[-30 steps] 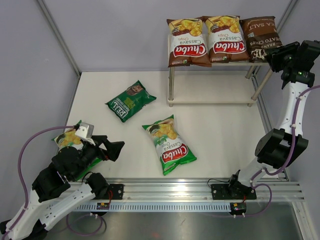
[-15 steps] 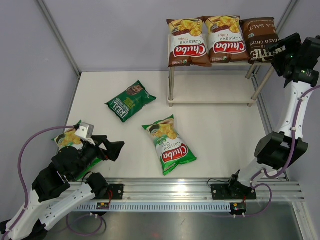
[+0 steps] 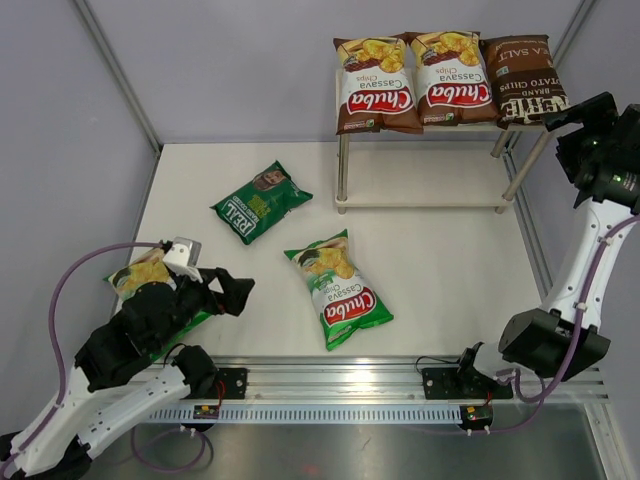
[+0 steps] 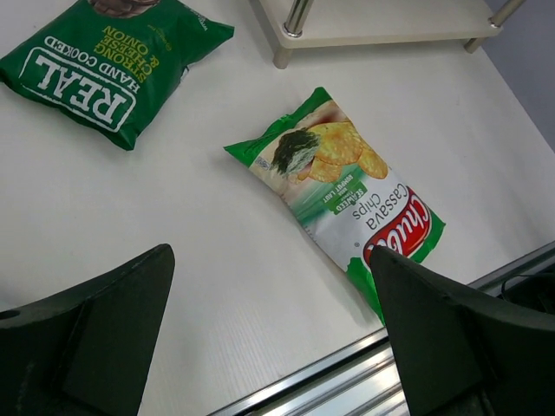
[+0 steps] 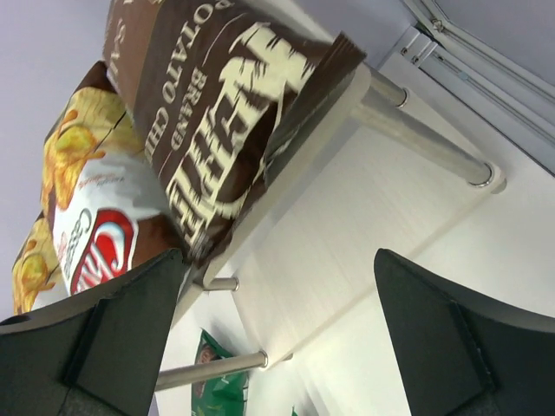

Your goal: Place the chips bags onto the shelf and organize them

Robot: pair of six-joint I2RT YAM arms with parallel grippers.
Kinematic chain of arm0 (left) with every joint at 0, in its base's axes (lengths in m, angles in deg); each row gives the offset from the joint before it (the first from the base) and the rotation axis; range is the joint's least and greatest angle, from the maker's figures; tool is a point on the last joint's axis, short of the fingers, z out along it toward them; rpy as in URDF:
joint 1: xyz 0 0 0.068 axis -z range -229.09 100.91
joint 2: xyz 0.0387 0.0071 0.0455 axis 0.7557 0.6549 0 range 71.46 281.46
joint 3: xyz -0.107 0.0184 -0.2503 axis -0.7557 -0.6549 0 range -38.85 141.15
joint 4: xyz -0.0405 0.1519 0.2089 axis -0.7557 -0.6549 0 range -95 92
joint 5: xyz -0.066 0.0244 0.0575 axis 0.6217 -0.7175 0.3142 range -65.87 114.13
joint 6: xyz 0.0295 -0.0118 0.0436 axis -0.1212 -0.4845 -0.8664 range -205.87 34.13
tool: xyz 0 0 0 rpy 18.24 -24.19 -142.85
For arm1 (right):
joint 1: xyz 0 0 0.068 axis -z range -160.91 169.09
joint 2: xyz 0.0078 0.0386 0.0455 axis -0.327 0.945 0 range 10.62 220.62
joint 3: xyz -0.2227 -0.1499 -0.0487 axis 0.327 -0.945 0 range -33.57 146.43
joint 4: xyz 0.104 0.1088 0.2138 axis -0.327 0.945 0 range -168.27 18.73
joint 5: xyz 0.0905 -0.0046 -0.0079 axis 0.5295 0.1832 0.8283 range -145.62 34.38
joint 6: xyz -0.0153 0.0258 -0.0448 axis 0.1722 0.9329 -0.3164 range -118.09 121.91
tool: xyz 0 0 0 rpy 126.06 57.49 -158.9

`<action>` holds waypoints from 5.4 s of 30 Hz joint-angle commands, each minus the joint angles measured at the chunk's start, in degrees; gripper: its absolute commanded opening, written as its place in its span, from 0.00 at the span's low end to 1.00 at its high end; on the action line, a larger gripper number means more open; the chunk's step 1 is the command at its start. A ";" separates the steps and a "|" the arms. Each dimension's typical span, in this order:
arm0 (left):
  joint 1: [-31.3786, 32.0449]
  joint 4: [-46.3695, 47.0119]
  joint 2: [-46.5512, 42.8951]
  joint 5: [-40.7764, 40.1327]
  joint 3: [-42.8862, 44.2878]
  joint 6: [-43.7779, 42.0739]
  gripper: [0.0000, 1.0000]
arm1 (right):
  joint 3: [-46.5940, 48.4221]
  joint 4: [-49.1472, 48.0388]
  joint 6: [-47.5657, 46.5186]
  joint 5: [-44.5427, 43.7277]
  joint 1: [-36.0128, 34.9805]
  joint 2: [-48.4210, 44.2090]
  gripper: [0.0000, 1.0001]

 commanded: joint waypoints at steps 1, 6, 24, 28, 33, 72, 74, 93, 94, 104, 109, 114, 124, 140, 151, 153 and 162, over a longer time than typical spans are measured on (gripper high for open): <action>0.00 0.42 4.27 -4.12 1.90 2.15 0.99 | -2.90 -0.83 -2.23 1.25 0.20 -8.46 0.99; 0.00 8.45 9.01 0.79 -3.09 10.76 0.99 | -19.84 -14.13 2.14 18.18 0.20 -20.51 0.99; -15.64 83.08 51.16 27.85 -28.41 29.75 0.99 | -58.45 -31.68 16.84 43.09 -12.62 -49.44 0.99; -16.43 98.20 61.13 29.45 -31.31 31.86 0.99 | -58.46 -32.91 17.01 43.70 -14.03 -50.06 1.00; -16.79 116.57 74.22 31.37 -32.29 34.84 0.99 | -58.89 -34.40 17.98 43.79 -14.74 -50.50 0.99; -15.64 130.16 57.39 14.69 -46.17 52.25 0.03 | -81.02 -52.66 22.01 29.85 -33.87 -40.49 0.99; -15.64 124.98 50.89 13.19 -46.17 52.25 0.01 | -83.49 -59.76 23.77 26.49 -39.42 -40.13 0.99; -15.38 69.03 1.37 3.52 -33.07 57.61 0.00 | -81.94 -87.21 21.16 11.38 -66.05 -33.02 1.00; -15.29 69.75 2.07 3.78 -33.08 58.49 0.00 | -81.40 -89.40 20.54 10.66 -68.76 -31.79 0.99; -14.94 76.17 5.25 6.78 -33.25 63.86 0.00 | -79.55 -89.35 18.16 -4.35 -76.08 -25.97 0.99; -14.94 73.45 2.09 4.58 -32.90 63.68 0.00 | -81.48 -81.36 18.59 -9.73 -77.05 -31.85 0.99; -14.24 75.90 4.36 5.80 -32.37 64.56 0.00 | -80.61 -86.75 20.35 -5.09 -77.31 -28.45 1.00; -9.84 75.04 4.90 0.45 -29.65 61.23 0.00 | -84.47 -85.39 21.50 -12.45 -77.93 -31.31 0.99; -8.88 81.01 9.73 0.53 -27.63 62.54 0.00 | -82.80 -76.59 22.81 -11.40 -77.93 -37.32 0.99; -8.79 79.84 9.46 -0.71 -25.69 61.13 0.00 | -85.26 -73.60 24.05 -12.28 -77.93 -42.33 0.99; -8.62 81.53 11.47 0.52 -26.13 62.53 0.00 | -84.65 -76.05 23.43 -11.49 -77.93 -41.54 0.99; -3.87 91.19 17.99 2.90 -26.48 67.62 0.00 | -81.92 -90.21 18.86 -7.27 -77.93 -33.37 1.00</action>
